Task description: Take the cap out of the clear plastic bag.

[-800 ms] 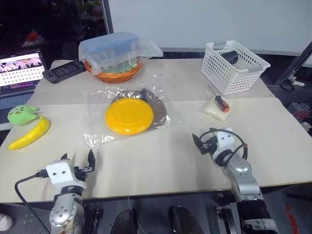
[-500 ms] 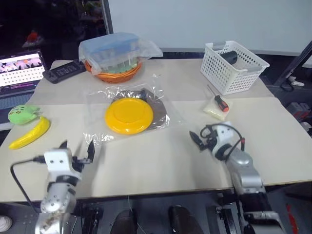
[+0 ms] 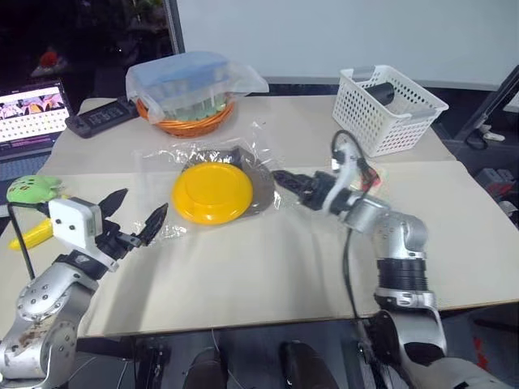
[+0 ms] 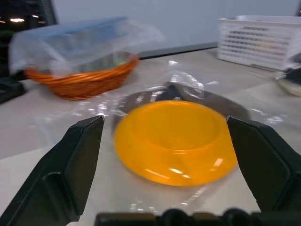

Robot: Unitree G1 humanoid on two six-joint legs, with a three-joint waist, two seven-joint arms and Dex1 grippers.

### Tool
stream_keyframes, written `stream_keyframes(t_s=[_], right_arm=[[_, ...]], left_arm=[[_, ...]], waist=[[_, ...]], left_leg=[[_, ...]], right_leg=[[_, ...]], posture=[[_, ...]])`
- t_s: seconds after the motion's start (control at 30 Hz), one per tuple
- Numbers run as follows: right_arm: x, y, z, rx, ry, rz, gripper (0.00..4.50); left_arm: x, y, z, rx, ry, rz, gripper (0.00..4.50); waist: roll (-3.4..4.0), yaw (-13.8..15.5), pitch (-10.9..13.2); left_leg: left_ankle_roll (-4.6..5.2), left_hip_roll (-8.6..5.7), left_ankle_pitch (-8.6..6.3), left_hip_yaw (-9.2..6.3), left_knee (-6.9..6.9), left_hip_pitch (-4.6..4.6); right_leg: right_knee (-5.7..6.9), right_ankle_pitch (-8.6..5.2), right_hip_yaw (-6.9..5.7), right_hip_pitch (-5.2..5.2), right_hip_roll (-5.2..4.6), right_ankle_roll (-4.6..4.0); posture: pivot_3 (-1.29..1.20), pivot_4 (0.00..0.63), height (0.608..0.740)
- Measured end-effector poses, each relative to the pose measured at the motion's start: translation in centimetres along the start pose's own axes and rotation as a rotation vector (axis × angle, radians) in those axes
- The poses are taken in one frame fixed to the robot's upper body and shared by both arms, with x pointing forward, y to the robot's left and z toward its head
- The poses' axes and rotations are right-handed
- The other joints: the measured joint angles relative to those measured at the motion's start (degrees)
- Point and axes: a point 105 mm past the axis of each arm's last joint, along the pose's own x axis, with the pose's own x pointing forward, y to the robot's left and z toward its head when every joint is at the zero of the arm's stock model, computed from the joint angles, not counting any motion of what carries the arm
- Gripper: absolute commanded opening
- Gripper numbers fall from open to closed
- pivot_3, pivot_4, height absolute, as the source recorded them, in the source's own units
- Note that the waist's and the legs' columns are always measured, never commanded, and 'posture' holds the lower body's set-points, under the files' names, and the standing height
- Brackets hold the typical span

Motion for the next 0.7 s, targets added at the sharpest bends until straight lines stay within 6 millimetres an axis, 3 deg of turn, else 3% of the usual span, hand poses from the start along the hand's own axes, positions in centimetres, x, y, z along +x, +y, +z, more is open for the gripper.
stream_keyframes(t_s=[0.23,0.43,0.7], right_arm=[[0.7,-0.4,-2.0,0.315,0.080,0.015,4.50],[2.2,0.0,-3.6,0.373,0.119,0.045,4.50],[5.2,-1.2,-6.1,0.407,0.150,0.022,4.50]], left_arm=[[-2.6,-1.7,-0.2,-0.119,0.111,-0.141,4.48],[-4.6,-1.1,0.1,-0.124,0.207,-0.186,4.48],[-4.5,-0.6,1.6,-0.127,0.190,-0.192,4.48]], waist=[[0.00,0.03,0.00],[0.02,-1.21,0.01],[0.04,-1.40,0.02]], left_leg=[[0.00,-0.06,0.00,-0.06,0.01,-0.10],[0.00,-0.01,0.00,-0.22,0.01,-0.04],[-0.01,-0.02,0.00,-0.25,0.00,-0.08]], right_leg=[[-0.12,-0.03,-0.10,-0.01,-0.09,-0.03],[-0.08,-0.26,-0.23,0.01,-0.04,-0.24],[-0.10,-0.15,-0.27,0.02,-0.05,-0.30]], posture=[[0.00,0.150,0.740],[0.00,0.150,0.740],[0.00,0.150,0.740]])
